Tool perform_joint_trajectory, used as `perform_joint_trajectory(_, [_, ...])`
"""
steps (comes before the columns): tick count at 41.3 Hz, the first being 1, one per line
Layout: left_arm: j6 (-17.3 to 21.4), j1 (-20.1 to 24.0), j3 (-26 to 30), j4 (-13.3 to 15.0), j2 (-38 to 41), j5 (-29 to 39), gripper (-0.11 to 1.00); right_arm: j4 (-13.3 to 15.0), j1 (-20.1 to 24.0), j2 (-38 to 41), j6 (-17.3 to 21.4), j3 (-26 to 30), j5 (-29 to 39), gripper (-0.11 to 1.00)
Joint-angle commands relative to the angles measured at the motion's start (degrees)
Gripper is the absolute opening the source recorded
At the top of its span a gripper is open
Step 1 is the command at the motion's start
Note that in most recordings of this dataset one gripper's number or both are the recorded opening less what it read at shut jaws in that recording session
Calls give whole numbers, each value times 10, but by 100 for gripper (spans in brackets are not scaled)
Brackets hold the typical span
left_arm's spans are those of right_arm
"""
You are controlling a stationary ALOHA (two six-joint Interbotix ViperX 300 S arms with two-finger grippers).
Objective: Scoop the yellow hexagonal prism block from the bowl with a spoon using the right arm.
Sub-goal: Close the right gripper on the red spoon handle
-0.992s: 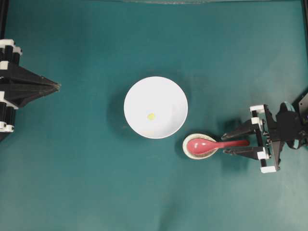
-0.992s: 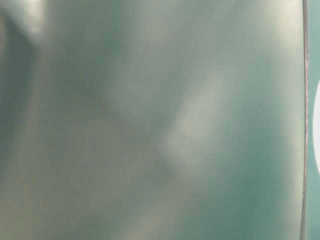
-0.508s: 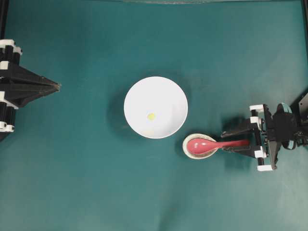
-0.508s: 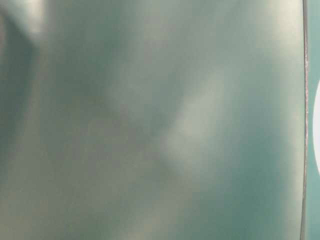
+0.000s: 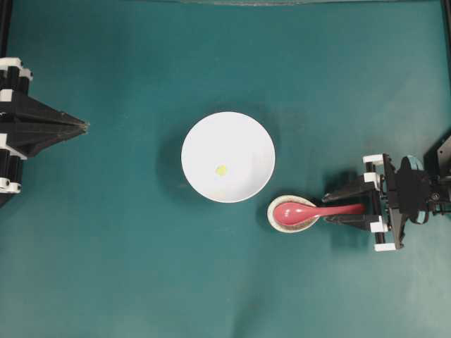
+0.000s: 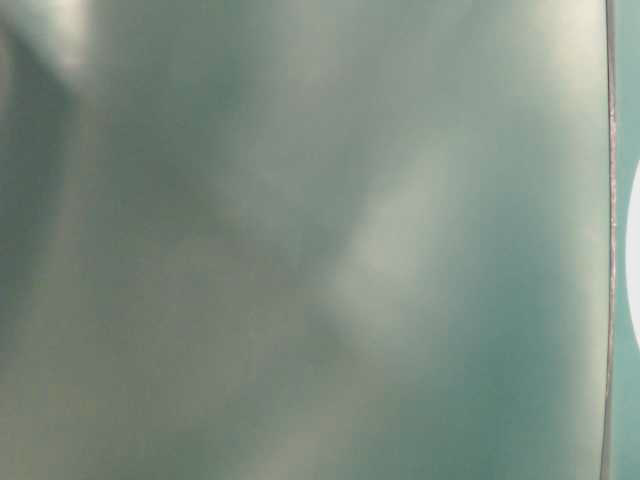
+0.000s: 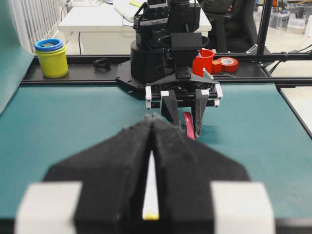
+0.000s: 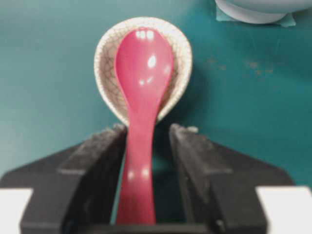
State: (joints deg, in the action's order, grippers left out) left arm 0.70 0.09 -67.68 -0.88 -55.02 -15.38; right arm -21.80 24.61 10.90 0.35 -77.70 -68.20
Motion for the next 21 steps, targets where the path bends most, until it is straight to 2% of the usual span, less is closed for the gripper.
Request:
perform_joint_trajectory(1, [1,2,7,-2,4,-4,-1,-2,2,-6,-2,3,-4,50])
perform_joint_trajectory(13, [0,2,7,-2,4,-4,-1,-4,2,-6,-21,12,13,49])
perform_joint_trajectory(21, [0,2,7,-2,5,-4,-1,-15,2,-6,-25,18,25,48])
